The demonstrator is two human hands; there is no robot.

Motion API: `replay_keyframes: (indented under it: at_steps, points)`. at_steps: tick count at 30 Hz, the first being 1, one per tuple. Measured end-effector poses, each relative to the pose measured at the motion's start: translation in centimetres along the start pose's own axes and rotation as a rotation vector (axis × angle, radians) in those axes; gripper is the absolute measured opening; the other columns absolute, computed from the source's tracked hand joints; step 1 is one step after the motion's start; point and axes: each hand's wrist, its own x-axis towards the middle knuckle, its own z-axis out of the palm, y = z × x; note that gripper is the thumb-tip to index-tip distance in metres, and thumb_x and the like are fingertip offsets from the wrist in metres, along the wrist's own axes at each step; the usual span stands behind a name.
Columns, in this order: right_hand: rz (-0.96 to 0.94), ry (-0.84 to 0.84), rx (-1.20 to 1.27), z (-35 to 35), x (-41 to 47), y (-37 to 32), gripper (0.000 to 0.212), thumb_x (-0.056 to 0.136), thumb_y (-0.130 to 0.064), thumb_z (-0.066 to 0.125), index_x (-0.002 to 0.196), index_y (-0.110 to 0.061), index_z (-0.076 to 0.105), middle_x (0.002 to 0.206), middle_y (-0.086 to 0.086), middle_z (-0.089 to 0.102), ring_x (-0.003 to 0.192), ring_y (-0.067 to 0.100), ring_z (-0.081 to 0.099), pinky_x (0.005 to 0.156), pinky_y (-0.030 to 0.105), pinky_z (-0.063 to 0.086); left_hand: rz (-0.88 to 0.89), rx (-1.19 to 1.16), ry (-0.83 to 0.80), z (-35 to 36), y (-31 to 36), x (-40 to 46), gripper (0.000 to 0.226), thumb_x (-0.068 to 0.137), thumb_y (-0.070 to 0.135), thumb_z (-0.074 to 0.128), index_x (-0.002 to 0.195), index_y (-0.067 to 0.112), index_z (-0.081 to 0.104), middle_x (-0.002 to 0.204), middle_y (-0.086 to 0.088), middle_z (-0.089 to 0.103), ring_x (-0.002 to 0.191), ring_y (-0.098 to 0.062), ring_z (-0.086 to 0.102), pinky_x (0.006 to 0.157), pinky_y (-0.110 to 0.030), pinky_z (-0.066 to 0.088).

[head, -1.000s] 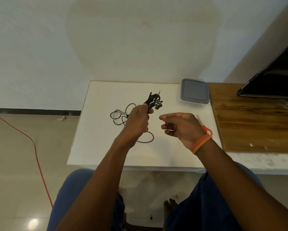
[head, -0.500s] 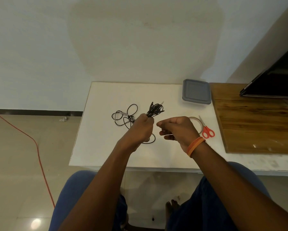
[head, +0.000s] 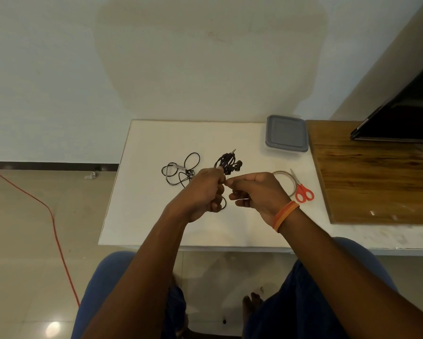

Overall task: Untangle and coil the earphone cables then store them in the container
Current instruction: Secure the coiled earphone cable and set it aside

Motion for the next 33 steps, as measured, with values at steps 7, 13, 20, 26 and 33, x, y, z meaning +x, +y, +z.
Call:
replay_keyframes:
  at_steps: [7, 13, 20, 26, 33]
  points:
    - [-0.009, -0.006, 0.01, -0.1, 0.2, 0.0, 0.006, 0.085, -0.011, 0.071, 0.087, -0.01, 0.076, 0.076, 0.01, 0.071, 0.067, 0.018, 0.069, 0.068, 0.033, 0.057, 0.055, 0.065, -0.024, 0.5, 0.0, -0.2, 0.023, 0.103, 0.027, 0.033, 0.084, 0.015, 0.039, 0.06, 0.003, 0.023, 0.05, -0.013, 0.017, 0.05, -0.026, 0.02]
    - [-0.047, -0.041, 0.034, 0.2, 0.1, -0.4, 0.007, 0.087, -0.012, 0.069, 0.087, -0.011, 0.075, 0.078, 0.01, 0.071, 0.068, 0.019, 0.068, 0.065, 0.031, 0.056, 0.172, 0.305, 0.091, 0.4, 0.0, 0.0, 0.034, 0.104, 0.032, 0.033, 0.076, 0.017, 0.044, 0.063, 0.001, 0.036, 0.052, -0.015, 0.029, 0.052, -0.027, 0.029]
    - [-0.141, 0.002, -0.084, -0.2, 0.3, -1.2, 0.008, 0.087, -0.013, 0.068, 0.086, -0.012, 0.075, 0.081, 0.013, 0.07, 0.064, 0.014, 0.067, 0.067, 0.033, 0.054, 0.326, 0.664, 0.214, 0.6, 0.0, -0.3, 0.039, 0.106, 0.028, 0.032, 0.105, -0.001, 0.058, 0.087, -0.006, 0.057, 0.079, -0.019, 0.048, 0.076, -0.034, 0.042]
    - [-0.107, 0.003, 0.045, 0.0, 0.2, -0.8, 0.009, 0.087, -0.014, 0.069, 0.092, -0.009, 0.075, 0.082, 0.012, 0.072, 0.066, 0.014, 0.067, 0.065, 0.028, 0.055, 0.405, 0.74, 0.28, 1.4, -0.7, -0.1, 0.032, 0.106, 0.027, 0.03, 0.085, 0.009, 0.046, 0.074, -0.002, 0.051, 0.062, -0.015, 0.045, 0.054, -0.026, 0.031]
    - [0.093, -0.002, 0.305, 1.1, -0.1, -0.5, 0.012, 0.084, -0.012, 0.071, 0.094, -0.007, 0.074, 0.074, 0.005, 0.066, 0.065, 0.016, 0.062, 0.061, 0.03, 0.052, 0.368, 0.891, 0.34, 1.8, -0.7, -0.2, 0.021, 0.104, 0.02, 0.033, 0.09, 0.009, 0.043, 0.09, -0.014, 0.057, 0.076, -0.027, 0.053, 0.062, -0.031, 0.033]
